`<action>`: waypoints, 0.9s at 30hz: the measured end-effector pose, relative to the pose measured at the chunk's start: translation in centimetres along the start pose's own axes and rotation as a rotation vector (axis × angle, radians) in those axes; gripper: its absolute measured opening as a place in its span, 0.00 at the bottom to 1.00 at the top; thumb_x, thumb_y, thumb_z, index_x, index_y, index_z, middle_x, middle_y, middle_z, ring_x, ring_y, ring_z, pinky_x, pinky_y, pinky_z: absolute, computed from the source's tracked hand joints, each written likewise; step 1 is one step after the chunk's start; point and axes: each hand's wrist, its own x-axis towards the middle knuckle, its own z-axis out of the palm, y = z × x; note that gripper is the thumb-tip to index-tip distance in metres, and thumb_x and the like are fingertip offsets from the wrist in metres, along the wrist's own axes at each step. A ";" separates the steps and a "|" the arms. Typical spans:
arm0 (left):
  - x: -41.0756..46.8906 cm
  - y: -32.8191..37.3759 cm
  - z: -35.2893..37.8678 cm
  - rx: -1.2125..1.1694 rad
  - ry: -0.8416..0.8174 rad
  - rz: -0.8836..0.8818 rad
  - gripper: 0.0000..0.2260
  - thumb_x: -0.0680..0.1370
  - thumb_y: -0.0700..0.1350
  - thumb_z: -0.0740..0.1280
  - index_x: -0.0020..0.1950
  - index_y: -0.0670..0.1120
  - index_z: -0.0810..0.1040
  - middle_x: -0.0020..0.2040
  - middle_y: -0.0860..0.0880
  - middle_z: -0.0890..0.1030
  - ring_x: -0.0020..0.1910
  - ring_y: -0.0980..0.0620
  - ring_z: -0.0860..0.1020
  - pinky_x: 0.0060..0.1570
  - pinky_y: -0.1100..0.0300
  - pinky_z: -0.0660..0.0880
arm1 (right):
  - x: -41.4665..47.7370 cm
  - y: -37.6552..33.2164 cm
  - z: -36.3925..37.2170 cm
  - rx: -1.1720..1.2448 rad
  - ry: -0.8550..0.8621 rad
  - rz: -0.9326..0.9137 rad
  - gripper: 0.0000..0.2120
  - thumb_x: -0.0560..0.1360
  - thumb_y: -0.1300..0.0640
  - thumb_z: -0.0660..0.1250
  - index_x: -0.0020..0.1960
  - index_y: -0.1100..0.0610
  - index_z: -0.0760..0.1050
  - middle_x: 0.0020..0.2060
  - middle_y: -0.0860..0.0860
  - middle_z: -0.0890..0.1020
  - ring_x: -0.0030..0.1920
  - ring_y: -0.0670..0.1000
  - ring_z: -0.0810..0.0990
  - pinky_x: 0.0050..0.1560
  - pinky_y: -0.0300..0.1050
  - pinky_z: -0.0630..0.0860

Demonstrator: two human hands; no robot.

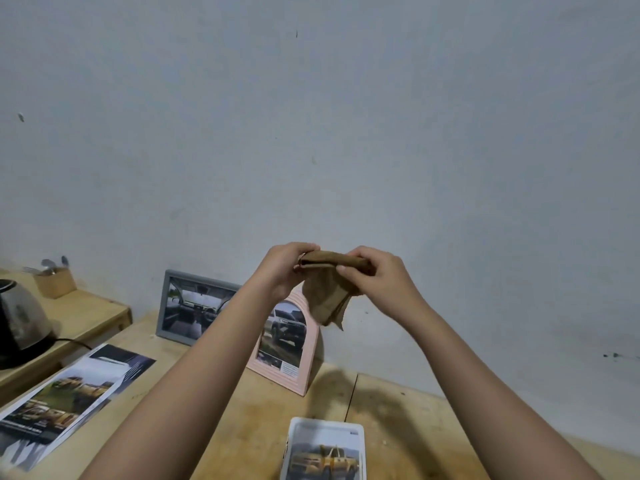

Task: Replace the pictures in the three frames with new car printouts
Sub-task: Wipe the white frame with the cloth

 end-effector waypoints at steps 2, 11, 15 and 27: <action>-0.4 -0.3 -0.5 -0.068 -0.038 -0.064 0.06 0.78 0.41 0.62 0.47 0.39 0.76 0.43 0.43 0.78 0.43 0.48 0.79 0.36 0.62 0.79 | 0.3 -0.3 -0.6 0.076 -0.056 0.086 0.05 0.75 0.56 0.67 0.44 0.57 0.81 0.36 0.55 0.80 0.38 0.51 0.78 0.44 0.48 0.80; -2.5 -2.2 0.4 0.013 -0.358 -0.022 0.19 0.77 0.56 0.62 0.56 0.42 0.79 0.51 0.45 0.83 0.51 0.49 0.81 0.54 0.56 0.77 | 1.1 -1.6 -1.6 0.056 -0.142 0.239 0.16 0.80 0.52 0.58 0.50 0.61 0.80 0.46 0.56 0.83 0.47 0.55 0.80 0.54 0.49 0.75; -2.3 -2.7 -0.4 0.172 -0.274 -0.017 0.07 0.77 0.41 0.65 0.51 0.40 0.79 0.46 0.43 0.82 0.39 0.53 0.82 0.37 0.64 0.78 | 1.6 -1.5 -3.6 0.087 0.068 0.275 0.13 0.79 0.54 0.57 0.47 0.56 0.80 0.44 0.52 0.82 0.44 0.52 0.79 0.45 0.45 0.75; -2.2 2.0 -2.8 0.362 -0.546 0.059 0.07 0.72 0.41 0.69 0.48 0.41 0.80 0.41 0.46 0.82 0.39 0.52 0.80 0.36 0.64 0.77 | 0.5 -0.5 -8.6 0.317 -0.167 0.287 0.12 0.78 0.50 0.60 0.51 0.56 0.79 0.40 0.47 0.84 0.39 0.44 0.83 0.36 0.33 0.76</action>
